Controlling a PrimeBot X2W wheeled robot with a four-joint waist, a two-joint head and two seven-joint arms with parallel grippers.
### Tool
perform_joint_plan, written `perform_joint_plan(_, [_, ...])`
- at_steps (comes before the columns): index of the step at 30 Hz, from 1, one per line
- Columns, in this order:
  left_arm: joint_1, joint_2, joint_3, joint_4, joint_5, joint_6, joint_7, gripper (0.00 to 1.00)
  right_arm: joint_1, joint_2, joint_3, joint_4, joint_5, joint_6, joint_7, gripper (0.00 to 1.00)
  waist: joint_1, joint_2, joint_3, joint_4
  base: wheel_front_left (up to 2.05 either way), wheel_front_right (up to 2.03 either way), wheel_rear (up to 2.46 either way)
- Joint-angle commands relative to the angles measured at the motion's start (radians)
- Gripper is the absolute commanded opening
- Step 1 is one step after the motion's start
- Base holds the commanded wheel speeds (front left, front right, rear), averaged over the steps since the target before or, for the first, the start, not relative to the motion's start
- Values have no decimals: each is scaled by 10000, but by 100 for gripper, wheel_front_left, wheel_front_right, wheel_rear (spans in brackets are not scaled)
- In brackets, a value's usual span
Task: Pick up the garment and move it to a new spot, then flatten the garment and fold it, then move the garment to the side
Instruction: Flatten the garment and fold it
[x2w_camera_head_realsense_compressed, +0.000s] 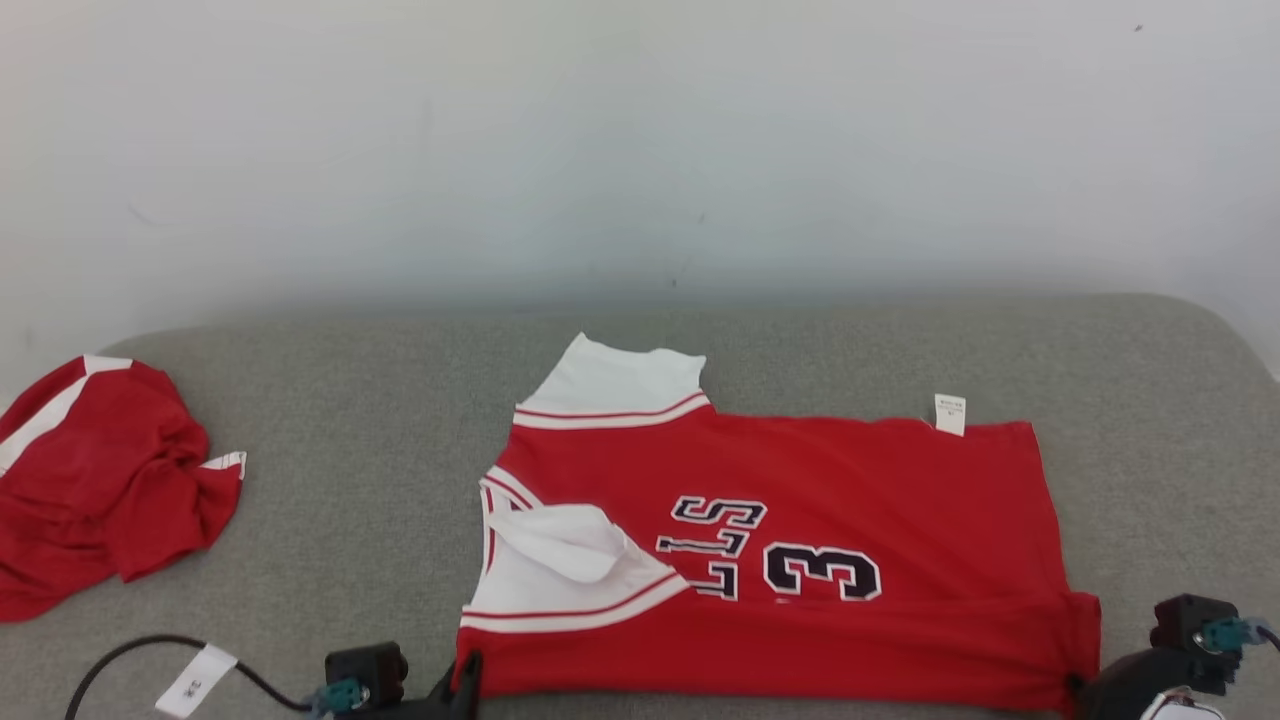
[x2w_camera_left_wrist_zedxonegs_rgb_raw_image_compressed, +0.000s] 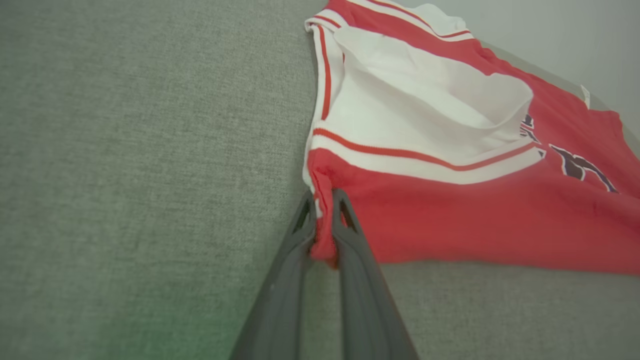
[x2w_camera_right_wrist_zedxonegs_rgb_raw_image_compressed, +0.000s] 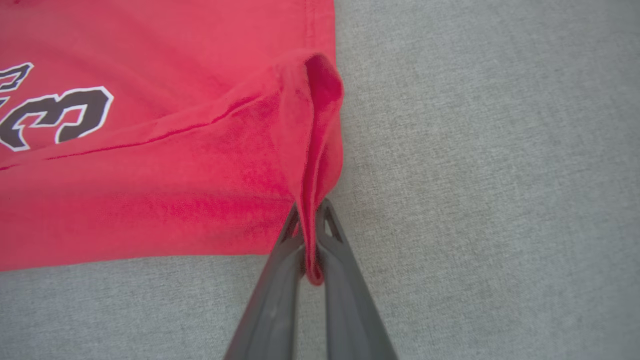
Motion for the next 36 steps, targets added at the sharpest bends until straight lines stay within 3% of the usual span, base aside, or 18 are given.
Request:
perform_joint_plan(1, [335, 111, 54, -141, -152, -54, -13, 0, 261, -22, -131, -189, 44, 7, 111, 0, -1, 0, -219, -36, 0, 0, 0])
perform_joint_plan(8, [1705, 538, 360, -1736, -532, 357, 59, 0, 945, 61, -404, -1181, 83, -5, 623, 0, -1, 0, -476, -86, 0, 0, 0])
perform_joint_plan(19, [4087, 1342, 138, -5308, -447, 1791, 1030, 0, 1893, 336, -347, -1637, 310, -5, 1093, 0, -1, 0, -568, 239, 0, 0, 0])
perform_joint_plan(20, [4240, 1409, 119, -5541, -446, 1888, 1125, 0, 1930, 354, -316, -1642, 355, -5, 1128, 7, -1, 0, -570, 240, 0, 0, 0])
perform_joint_plan(21, [4374, 1470, 72, -5750, -452, 1955, 1252, 0, 1956, 364, -271, -1658, 393, -5, 1130, 42, -1, 0, -574, 237, 0, 0, 0])
perform_joint_plan(22, [4485, 1513, 66, -5958, -462, 2032, 1304, 0, 1981, 370, -281, -1647, 449, -5, 1152, 100, -1, 0, -578, 230, 0, 0, 0])
perform_joint_plan(23, [4555, 1566, 41, -6147, -440, 2061, 1369, 42, 2001, 372, -256, -1657, 480, -5, 1143, 100, -1, 0, -580, 219, 0, 0, 0])
perform_joint_plan(24, [4638, 1601, 2, -6302, -444, 2098, 1459, 100, 2016, 380, -212, -1664, 529, -5, 1135, 100, -1, 0, -583, 204, 0, 0, 0])
perform_joint_plan(30, [4606, 1831, 315, -7085, -714, 2228, 1533, 100, 1950, -60, -98, -1734, 1019, -5, 1080, 100, -1, 0, -575, 98, 0, 0, 0])
perform_joint_plan(36, [3552, 2342, 437, -7569, -316, 2217, 1813, 100, 1676, -826, -13, -2616, 1411, -5, 1324, 100, -1, 0, -354, 27, 0, 0, 0])
